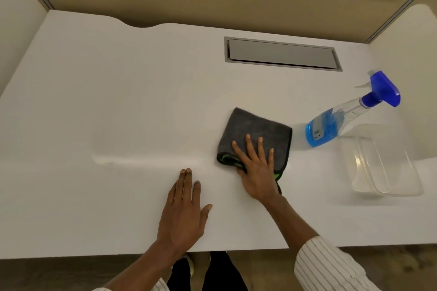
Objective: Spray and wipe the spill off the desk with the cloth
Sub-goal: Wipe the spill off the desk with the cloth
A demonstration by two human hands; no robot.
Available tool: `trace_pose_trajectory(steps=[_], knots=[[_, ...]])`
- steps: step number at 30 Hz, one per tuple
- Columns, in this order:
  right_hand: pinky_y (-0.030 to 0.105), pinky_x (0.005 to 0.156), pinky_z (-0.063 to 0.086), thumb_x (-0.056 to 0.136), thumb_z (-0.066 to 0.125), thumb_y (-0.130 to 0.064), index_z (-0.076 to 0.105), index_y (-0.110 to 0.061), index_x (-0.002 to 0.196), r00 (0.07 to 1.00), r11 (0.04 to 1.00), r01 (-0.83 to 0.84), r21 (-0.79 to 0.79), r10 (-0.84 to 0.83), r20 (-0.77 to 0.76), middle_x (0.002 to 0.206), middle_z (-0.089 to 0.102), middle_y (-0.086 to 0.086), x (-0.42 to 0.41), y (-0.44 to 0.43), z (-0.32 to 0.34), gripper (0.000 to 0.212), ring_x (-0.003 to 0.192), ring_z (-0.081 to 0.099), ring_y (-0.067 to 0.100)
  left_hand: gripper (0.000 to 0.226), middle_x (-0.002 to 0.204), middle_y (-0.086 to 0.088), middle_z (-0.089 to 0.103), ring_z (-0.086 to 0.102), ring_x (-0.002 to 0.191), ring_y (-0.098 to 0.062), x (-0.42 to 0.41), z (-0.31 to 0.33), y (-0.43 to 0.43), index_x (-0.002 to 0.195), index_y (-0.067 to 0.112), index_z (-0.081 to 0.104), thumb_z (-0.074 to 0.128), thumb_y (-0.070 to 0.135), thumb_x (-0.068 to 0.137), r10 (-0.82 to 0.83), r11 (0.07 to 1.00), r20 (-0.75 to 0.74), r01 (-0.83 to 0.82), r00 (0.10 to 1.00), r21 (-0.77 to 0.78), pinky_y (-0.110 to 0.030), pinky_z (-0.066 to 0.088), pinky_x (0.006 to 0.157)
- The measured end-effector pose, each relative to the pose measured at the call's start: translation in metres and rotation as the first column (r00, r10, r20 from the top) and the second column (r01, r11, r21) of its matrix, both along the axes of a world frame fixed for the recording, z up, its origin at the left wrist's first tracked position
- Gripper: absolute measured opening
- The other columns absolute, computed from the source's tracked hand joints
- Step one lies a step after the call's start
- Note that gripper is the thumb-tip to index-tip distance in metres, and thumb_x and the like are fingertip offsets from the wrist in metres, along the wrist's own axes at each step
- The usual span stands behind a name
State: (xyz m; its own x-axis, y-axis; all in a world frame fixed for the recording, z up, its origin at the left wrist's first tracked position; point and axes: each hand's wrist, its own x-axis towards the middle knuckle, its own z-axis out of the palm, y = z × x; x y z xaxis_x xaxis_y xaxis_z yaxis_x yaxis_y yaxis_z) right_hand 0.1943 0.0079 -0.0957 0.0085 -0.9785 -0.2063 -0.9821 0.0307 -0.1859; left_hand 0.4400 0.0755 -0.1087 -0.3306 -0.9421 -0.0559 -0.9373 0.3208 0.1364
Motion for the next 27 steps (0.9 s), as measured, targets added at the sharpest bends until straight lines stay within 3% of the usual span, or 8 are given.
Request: trace_pose_trajectory(steps=[6,12,16,22,25,27], knots=[[0.065,0.128,-0.001,0.106,0.044,-0.04,0.0,-0.047,0.165,0.993,0.993,-0.113,-0.036,0.113,0.016,0.177,-0.01,-0.005,-0.023,0.059,-0.004,0.074,0.162,-0.017,0.031,0.075,0.164,-0.024,0.038,0.042,0.151,-0.037,0.001,0.007,-0.004,0.145,0.005,0.06,0.038,0.06,0.099,0.007,1.0,0.013,-0.007,1.0,-0.001,-0.045,0.038,0.115],[0.069,0.126,-0.001,0.107,0.045,-0.042,0.001,-0.048,0.164,0.999,0.999,0.05,0.014,-0.05,0.0,0.177,-0.01,-0.003,-0.033,-0.032,-0.005,0.072,0.161,-0.017,0.033,0.075,0.165,-0.023,0.038,0.04,0.152,-0.037,0.004,0.009,-0.003,0.145,0.005,0.06,0.038,0.061,0.101,-0.018,1.0,0.035,0.017,0.999,0.018,-0.045,0.039,0.116],[0.07,0.126,-0.005,0.108,0.042,-0.048,0.0,-0.046,0.165,0.999,0.999,0.037,0.037,-0.035,-0.037,0.177,-0.009,0.0,-0.008,-0.061,-0.006,0.071,0.161,-0.015,0.038,0.074,0.167,-0.023,0.034,0.036,0.154,-0.037,0.003,0.009,-0.002,0.147,0.005,0.058,0.042,0.061,0.101,-0.011,1.0,0.019,0.01,1.0,0.025,-0.046,0.038,0.118],[0.066,0.128,-0.005,0.106,0.042,-0.044,-0.002,-0.048,0.164,0.985,0.986,-0.168,-0.02,0.169,0.034,0.176,-0.014,-0.004,0.013,0.022,0.003,0.073,0.16,-0.021,0.034,0.073,0.171,-0.021,0.026,0.027,0.159,-0.034,0.004,0.006,-0.001,0.152,0.007,0.052,0.046,0.06,0.102,-0.005,0.999,-0.026,0.006,1.0,0.036,-0.043,0.033,0.125],[0.066,0.129,0.001,0.104,0.052,-0.037,-0.003,-0.049,0.163,0.998,0.998,-0.06,-0.009,0.06,-0.012,0.176,-0.012,-0.006,0.01,0.084,0.003,0.083,0.162,-0.016,0.032,0.074,0.169,-0.021,0.03,0.032,0.156,-0.035,0.005,0.007,-0.001,0.151,0.007,0.054,0.04,0.061,0.102,0.001,0.999,-0.027,0.0,1.0,0.034,-0.042,0.035,0.124],[0.07,0.126,0.015,0.095,0.07,-0.035,0.011,-0.046,0.164,0.998,0.999,0.051,0.006,-0.05,-0.049,0.177,0.002,-0.001,0.008,0.111,0.004,0.092,0.162,-0.001,0.037,0.074,0.169,-0.02,0.031,0.034,0.155,-0.035,0.005,0.008,-0.001,0.151,0.008,0.054,0.045,0.062,0.101,0.004,0.999,-0.024,-0.003,1.0,0.038,-0.042,0.035,0.125]])
